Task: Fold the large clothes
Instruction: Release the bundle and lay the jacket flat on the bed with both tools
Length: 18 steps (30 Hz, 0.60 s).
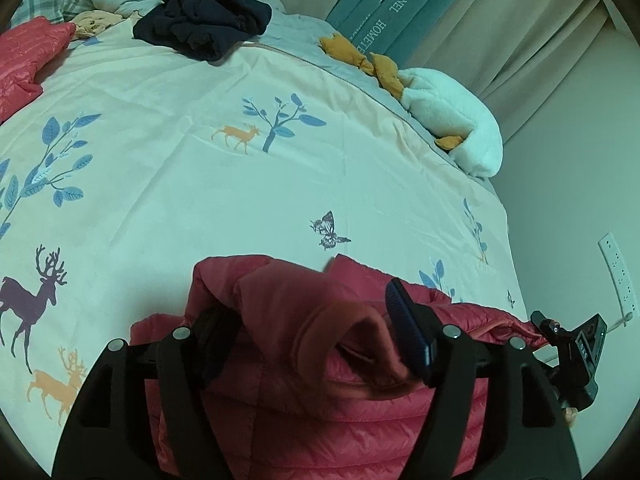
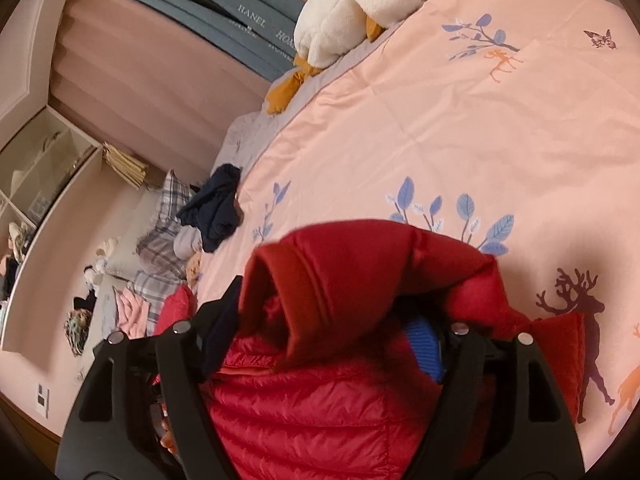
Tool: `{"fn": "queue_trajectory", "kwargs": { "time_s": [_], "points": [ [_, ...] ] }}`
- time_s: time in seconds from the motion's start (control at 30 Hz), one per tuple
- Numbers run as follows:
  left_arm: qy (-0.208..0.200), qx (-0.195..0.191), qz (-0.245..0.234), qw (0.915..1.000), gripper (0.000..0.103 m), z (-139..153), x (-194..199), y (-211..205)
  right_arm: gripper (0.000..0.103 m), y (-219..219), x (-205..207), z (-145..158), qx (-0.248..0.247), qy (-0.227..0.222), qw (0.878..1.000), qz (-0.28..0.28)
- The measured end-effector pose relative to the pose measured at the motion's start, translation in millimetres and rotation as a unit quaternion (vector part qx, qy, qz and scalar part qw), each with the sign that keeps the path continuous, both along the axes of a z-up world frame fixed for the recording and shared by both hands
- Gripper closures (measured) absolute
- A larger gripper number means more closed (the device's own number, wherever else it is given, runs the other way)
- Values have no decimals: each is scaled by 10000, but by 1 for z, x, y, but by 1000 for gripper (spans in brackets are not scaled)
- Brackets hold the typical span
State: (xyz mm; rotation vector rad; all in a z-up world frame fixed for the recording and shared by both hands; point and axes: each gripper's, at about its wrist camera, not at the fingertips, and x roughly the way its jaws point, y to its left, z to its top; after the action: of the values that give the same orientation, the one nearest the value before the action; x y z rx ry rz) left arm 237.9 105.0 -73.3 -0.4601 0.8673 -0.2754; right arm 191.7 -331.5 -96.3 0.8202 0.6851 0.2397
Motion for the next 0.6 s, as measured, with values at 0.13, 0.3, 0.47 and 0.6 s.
{"fn": "queue_trajectory", "kwargs": {
  "time_s": [0.13,0.3,0.47,0.6],
  "points": [
    [-67,-28,80,9999,30,4,-1,4,24,-6,-3,4,-76,-65,9998,-188],
    [-169,37,283,9994,28,10,3,11,24,-14,-9,13,-340,-229,9984,-401],
    [-405,180,519,9977,16,18,-1,24,24,-3,-17,22,-910,-382,9948,-266],
    [-507,528,254,9970,16,21,-10,14,24,23,-21,21,-1618,-363,9861,45]
  ]
}}
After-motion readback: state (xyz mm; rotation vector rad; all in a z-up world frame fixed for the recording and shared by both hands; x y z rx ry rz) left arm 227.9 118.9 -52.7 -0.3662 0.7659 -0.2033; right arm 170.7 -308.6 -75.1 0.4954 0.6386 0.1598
